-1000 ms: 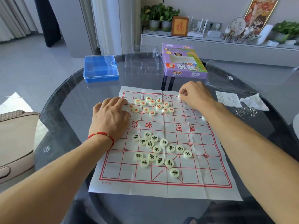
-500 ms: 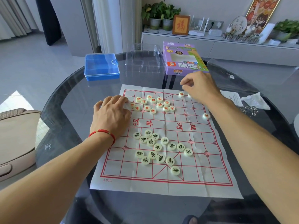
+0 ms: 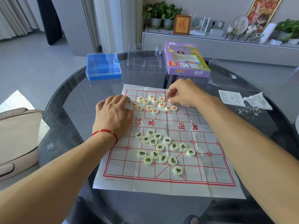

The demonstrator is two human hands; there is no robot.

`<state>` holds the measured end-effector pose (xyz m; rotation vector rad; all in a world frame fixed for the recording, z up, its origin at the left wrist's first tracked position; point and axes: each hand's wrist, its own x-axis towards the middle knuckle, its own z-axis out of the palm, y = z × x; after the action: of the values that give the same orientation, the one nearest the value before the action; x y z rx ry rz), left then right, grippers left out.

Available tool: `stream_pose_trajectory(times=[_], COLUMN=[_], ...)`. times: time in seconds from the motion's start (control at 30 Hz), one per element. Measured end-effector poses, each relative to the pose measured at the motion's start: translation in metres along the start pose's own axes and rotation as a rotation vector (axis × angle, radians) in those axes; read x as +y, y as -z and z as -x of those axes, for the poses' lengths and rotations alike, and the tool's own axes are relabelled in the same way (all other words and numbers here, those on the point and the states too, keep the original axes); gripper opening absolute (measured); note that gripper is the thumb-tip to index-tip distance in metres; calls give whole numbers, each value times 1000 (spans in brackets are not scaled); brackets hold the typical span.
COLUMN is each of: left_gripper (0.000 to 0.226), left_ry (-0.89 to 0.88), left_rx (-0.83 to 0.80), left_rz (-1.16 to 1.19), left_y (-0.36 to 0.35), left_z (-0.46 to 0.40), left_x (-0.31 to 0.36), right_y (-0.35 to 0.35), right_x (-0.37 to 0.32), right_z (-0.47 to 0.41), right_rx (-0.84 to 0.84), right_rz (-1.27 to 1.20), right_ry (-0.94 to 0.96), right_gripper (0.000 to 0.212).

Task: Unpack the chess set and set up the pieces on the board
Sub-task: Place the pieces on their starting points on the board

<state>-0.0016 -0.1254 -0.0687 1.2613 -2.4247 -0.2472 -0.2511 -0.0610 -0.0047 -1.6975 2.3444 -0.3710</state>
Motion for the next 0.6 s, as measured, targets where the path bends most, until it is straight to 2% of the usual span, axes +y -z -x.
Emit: stream_pose_trajectory(times=[0.13,0.37,0.47,0.6], left_gripper=[33,33,34,34], left_ry=[2,5,6,11], left_rx=[0,1,-2,-4], left_rz=[4,0,-3,0], left_y=[-1,-2,-2,-2], left_z=[0,-1,-1,0], left_x=[0,0,-1,-1], right_y=[4,2,7,5], right_x=[8,8,12,14], right_z=[0,-4,-12,-19], right_rx=[48,54,111,96], right_rz=[-24,2,57,112], right_ry=[-30,-31,-27,-9], right_gripper=[29,18,22,30])
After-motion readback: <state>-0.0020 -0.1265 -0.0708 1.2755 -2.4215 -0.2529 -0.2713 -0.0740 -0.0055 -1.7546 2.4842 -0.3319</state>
